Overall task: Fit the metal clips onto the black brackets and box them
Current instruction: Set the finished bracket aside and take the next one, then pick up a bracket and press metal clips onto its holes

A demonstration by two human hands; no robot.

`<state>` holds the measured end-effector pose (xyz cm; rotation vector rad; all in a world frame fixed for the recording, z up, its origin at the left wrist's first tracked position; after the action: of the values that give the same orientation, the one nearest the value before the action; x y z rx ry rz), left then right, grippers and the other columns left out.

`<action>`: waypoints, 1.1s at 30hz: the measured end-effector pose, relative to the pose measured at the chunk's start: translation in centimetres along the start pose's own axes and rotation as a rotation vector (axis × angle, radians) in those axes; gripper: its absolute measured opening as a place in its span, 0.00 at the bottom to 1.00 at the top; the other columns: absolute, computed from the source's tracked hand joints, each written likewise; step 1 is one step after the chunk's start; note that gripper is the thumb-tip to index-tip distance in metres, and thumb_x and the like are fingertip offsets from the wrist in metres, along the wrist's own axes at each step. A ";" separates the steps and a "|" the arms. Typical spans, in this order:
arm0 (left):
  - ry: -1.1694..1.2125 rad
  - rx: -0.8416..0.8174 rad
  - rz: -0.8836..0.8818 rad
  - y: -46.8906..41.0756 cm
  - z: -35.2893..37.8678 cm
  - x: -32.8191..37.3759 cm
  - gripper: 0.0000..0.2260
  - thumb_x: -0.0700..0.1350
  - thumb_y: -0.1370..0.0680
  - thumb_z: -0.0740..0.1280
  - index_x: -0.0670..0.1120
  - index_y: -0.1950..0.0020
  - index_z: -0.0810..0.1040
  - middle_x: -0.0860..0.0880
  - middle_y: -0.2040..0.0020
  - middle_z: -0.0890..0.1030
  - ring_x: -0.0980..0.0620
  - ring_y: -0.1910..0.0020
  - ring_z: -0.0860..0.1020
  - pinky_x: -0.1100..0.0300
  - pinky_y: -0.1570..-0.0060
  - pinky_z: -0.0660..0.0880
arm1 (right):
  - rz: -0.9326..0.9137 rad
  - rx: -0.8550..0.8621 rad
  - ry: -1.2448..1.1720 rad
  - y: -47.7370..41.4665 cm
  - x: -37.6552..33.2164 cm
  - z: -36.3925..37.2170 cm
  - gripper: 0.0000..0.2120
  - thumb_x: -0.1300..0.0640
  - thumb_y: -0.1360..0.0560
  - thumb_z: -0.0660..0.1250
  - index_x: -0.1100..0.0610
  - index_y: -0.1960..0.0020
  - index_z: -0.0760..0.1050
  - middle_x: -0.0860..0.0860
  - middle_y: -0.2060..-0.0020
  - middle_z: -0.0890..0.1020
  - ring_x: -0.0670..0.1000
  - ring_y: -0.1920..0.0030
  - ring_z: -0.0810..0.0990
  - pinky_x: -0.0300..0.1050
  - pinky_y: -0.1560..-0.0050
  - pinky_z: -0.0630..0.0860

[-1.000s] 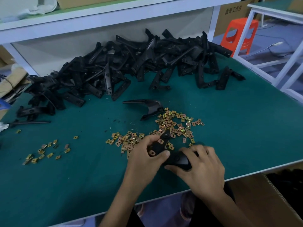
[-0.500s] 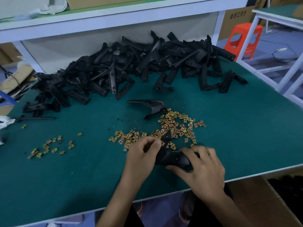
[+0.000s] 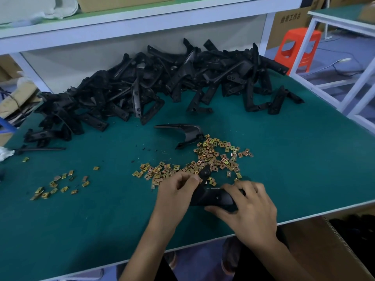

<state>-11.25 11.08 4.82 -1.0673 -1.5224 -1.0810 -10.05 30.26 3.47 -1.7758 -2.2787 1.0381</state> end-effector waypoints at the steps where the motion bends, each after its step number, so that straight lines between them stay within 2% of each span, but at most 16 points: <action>1: -0.038 -0.025 0.022 -0.1 0.0 0.2 0.11 0.43 0.21 0.70 0.51 0.63 0.84 0.56 0.66 0.82 0.63 0.66 0.77 0.70 0.63 0.71 | 0.002 0.000 -0.002 0.0 0.0 0.0 0.28 0.25 0.31 0.66 0.47 0.49 0.83 0.46 0.52 0.78 0.52 0.49 0.74 0.46 0.60 0.73; 3: -0.087 -0.051 0.063 -0.2 -0.3 0.5 0.09 0.45 0.21 0.70 0.54 0.60 0.84 0.57 0.66 0.82 0.64 0.67 0.76 0.72 0.65 0.70 | 0.003 0.002 -0.008 0.0 -0.1 -0.2 0.28 0.25 0.32 0.66 0.47 0.49 0.83 0.46 0.52 0.78 0.52 0.50 0.74 0.45 0.61 0.72; 9: -0.129 -0.027 0.179 0.7 0.5 1.1 0.08 0.48 0.19 0.68 0.61 0.54 0.82 0.59 0.58 0.84 0.63 0.58 0.81 0.71 0.59 0.73 | 0.078 0.013 -0.008 0.0 0.2 -1.1 0.29 0.24 0.32 0.65 0.47 0.49 0.84 0.46 0.52 0.79 0.52 0.50 0.74 0.46 0.61 0.74; 13: -0.254 -0.137 0.296 2.0 2.9 2.9 0.07 0.49 0.20 0.69 0.62 0.53 0.82 0.62 0.56 0.84 0.65 0.55 0.81 0.75 0.57 0.71 | 0.206 0.037 0.003 2.8 1.6 -3.1 0.29 0.23 0.32 0.66 0.45 0.48 0.83 0.44 0.54 0.79 0.51 0.50 0.75 0.46 0.58 0.75; 15: -0.262 -0.218 0.338 3.3 5.1 3.6 0.07 0.48 0.21 0.70 0.62 0.53 0.82 0.62 0.56 0.84 0.65 0.56 0.81 0.75 0.58 0.71 | 0.271 0.113 0.037 5.5 2.7 -5.0 0.29 0.23 0.31 0.65 0.46 0.49 0.83 0.44 0.54 0.79 0.51 0.51 0.75 0.44 0.56 0.75; 17: -0.268 -0.335 0.325 5.0 8.5 3.2 0.07 0.47 0.21 0.70 0.60 0.55 0.83 0.61 0.58 0.84 0.64 0.57 0.81 0.74 0.60 0.72 | 0.333 0.216 0.070 8.8 3.8 -7.3 0.28 0.24 0.31 0.67 0.47 0.50 0.84 0.45 0.55 0.81 0.51 0.54 0.77 0.43 0.55 0.77; 19: -0.271 -0.435 0.299 6.7 11.6 2.4 0.06 0.49 0.22 0.70 0.62 0.55 0.83 0.63 0.58 0.84 0.66 0.57 0.81 0.74 0.61 0.72 | 0.442 0.255 0.104 12.0 5.4 -9.7 0.28 0.24 0.32 0.69 0.48 0.50 0.85 0.45 0.56 0.82 0.51 0.55 0.78 0.43 0.56 0.78; 22: -0.275 -0.467 0.284 7.8 13.8 1.8 0.05 0.58 0.23 0.68 0.69 0.50 0.80 0.68 0.54 0.82 0.69 0.54 0.79 0.68 0.57 0.72 | 0.742 0.218 0.130 16.0 9.6 -13.8 0.33 0.20 0.32 0.60 0.45 0.46 0.83 0.42 0.54 0.79 0.50 0.49 0.75 0.45 0.56 0.77; 24: -0.279 -0.451 0.325 7.3 13.7 1.7 0.04 0.60 0.23 0.69 0.69 0.49 0.80 0.66 0.54 0.83 0.67 0.55 0.79 0.65 0.58 0.73 | 0.906 0.255 0.113 17.8 13.2 -17.1 0.33 0.23 0.29 0.59 0.46 0.39 0.80 0.44 0.47 0.79 0.52 0.43 0.74 0.49 0.51 0.75; 26: -0.309 -0.410 0.359 5.9 12.6 1.8 0.05 0.58 0.23 0.71 0.66 0.49 0.81 0.65 0.54 0.83 0.66 0.55 0.80 0.66 0.56 0.75 | 1.047 0.234 0.131 19.0 17.5 -19.7 0.33 0.29 0.25 0.61 0.47 0.27 0.71 0.52 0.34 0.76 0.57 0.32 0.70 0.57 0.40 0.75; 28: -0.364 -0.334 0.353 3.4 10.5 1.7 0.05 0.54 0.22 0.71 0.65 0.49 0.81 0.65 0.54 0.83 0.64 0.55 0.80 0.65 0.54 0.75 | 1.168 0.078 0.139 19.4 21.0 -20.7 0.40 0.33 0.23 0.62 0.50 0.18 0.55 0.57 0.22 0.62 0.61 0.22 0.58 0.63 0.27 0.63; 29: -0.382 -0.271 0.335 1.8 8.9 1.7 0.05 0.52 0.21 0.70 0.64 0.50 0.82 0.64 0.55 0.83 0.63 0.55 0.81 0.62 0.53 0.76 | 1.198 -0.005 0.129 19.2 22.1 -20.4 0.43 0.34 0.23 0.62 0.52 0.17 0.49 0.57 0.19 0.56 0.62 0.20 0.52 0.63 0.24 0.57; 30: -0.389 -0.191 0.306 0.1 7.0 1.7 0.05 0.52 0.21 0.70 0.64 0.50 0.82 0.63 0.55 0.83 0.61 0.56 0.81 0.57 0.54 0.76 | 1.193 -0.056 0.127 18.6 22.6 -20.0 0.43 0.35 0.22 0.62 0.53 0.17 0.48 0.58 0.19 0.54 0.63 0.19 0.49 0.63 0.23 0.53; 31: -0.390 -0.101 0.274 -1.6 5.0 1.8 0.05 0.53 0.21 0.69 0.64 0.50 0.81 0.61 0.56 0.83 0.59 0.56 0.80 0.54 0.55 0.76 | 1.153 -0.068 0.131 17.5 22.6 -19.4 0.41 0.37 0.22 0.62 0.54 0.17 0.51 0.59 0.19 0.56 0.63 0.19 0.51 0.63 0.23 0.54; 33: -0.405 0.055 0.219 -4.5 1.1 1.9 0.04 0.55 0.20 0.67 0.61 0.48 0.81 0.57 0.53 0.83 0.53 0.54 0.80 0.48 0.55 0.77 | 0.974 0.000 0.104 13.9 20.8 -17.6 0.34 0.40 0.22 0.64 0.57 0.22 0.64 0.61 0.25 0.69 0.64 0.24 0.62 0.63 0.27 0.62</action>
<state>-16.13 11.34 5.94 -1.4385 -1.6872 -0.6943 2.49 58.12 2.46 -2.9139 -1.2754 0.9538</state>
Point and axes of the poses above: each hand's wrist, its own y-axis away from the middle knuckle, its own z-axis out of the palm, x = y × z, the point moved 8 cm from there along -y, towards the middle knuckle
